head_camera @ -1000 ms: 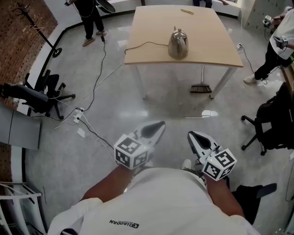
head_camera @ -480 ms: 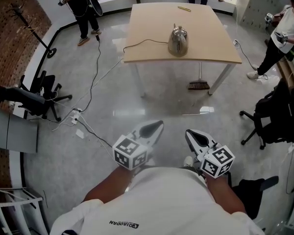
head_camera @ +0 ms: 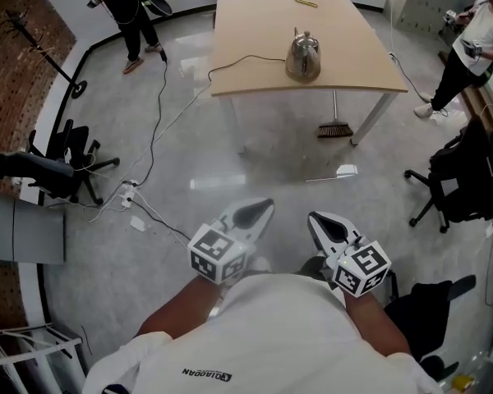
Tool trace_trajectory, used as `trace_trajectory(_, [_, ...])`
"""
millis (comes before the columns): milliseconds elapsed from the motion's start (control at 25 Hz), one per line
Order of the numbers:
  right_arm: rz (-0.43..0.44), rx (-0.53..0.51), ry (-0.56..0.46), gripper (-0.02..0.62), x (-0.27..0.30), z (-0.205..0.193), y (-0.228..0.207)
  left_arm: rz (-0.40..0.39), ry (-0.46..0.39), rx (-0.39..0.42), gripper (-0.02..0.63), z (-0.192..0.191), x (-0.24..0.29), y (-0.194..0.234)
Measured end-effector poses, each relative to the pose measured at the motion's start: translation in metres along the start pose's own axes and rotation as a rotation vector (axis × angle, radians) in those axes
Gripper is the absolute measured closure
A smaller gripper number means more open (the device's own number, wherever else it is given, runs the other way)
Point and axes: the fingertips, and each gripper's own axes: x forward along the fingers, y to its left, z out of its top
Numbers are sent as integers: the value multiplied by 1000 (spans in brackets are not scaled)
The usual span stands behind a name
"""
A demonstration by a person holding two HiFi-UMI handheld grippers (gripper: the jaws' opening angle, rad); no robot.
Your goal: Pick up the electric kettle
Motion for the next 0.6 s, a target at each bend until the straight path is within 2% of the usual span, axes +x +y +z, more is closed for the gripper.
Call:
trace_trajectory(320, [-24, 11, 16, 574, 1, -2, -9, -29, -12, -10, 611, 6, 13, 2])
trace_trajectory(600, [15, -5, 17, 574, 17, 13, -34, 17, -6, -19, 611, 11, 30, 15])
